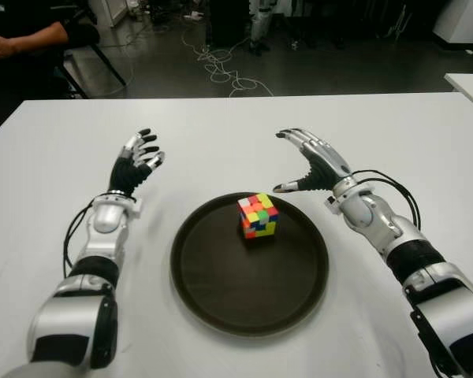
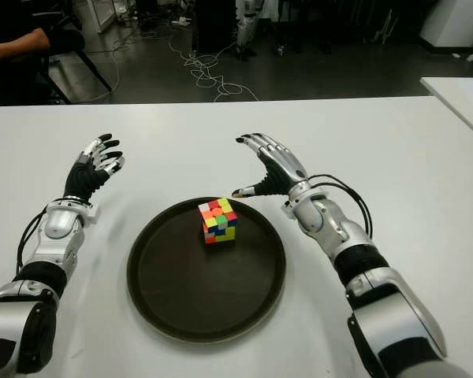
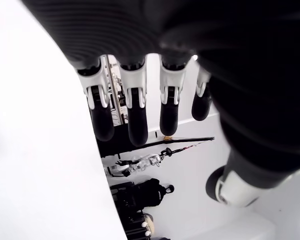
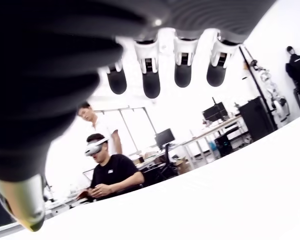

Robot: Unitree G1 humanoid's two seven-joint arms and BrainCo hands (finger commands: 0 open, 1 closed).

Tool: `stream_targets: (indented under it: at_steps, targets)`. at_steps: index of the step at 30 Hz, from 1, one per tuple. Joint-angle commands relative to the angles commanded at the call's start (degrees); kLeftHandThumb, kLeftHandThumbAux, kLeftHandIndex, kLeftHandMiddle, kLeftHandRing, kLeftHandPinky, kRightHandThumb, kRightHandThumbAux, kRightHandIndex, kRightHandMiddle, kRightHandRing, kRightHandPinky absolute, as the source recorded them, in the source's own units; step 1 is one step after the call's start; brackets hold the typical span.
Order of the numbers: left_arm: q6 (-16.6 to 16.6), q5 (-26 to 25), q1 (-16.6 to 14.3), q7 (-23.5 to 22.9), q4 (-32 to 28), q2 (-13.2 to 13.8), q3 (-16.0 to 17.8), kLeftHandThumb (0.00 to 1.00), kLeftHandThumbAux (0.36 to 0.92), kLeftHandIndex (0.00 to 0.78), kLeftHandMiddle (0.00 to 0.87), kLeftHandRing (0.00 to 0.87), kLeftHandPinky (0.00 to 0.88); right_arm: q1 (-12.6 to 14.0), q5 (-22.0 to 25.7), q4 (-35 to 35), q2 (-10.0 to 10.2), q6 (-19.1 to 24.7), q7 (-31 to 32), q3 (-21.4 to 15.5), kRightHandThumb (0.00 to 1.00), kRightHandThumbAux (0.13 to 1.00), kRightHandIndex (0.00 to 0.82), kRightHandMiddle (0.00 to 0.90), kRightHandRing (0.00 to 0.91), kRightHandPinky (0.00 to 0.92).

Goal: Pick up the Rubik's Cube and put it in the plate

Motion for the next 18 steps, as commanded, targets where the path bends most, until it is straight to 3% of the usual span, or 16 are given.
stream_targets:
  at_steps: [8,18]
  targets:
    - [-0.2,-0.4,-0.2,-0.7,0.3,0.0,0.3,0.243,0.662,0.118,0.174,0.190,0.225,-2.7,-1.8,5.6,1.0,1.1,-1.5,2.4,0.000,0.638,0.000,0.000,0.000,0.000]
    - [-0.1,-0.8,-0.3,-1.2,0.3,0.0,0.9,0.232,0.634,0.122,0.183,0.198,0.218,-3.4,-1.4,7.6,0.9,0.2,-1.1,3.0,0.000,0.651,0.000,0.000,0.000,0.000]
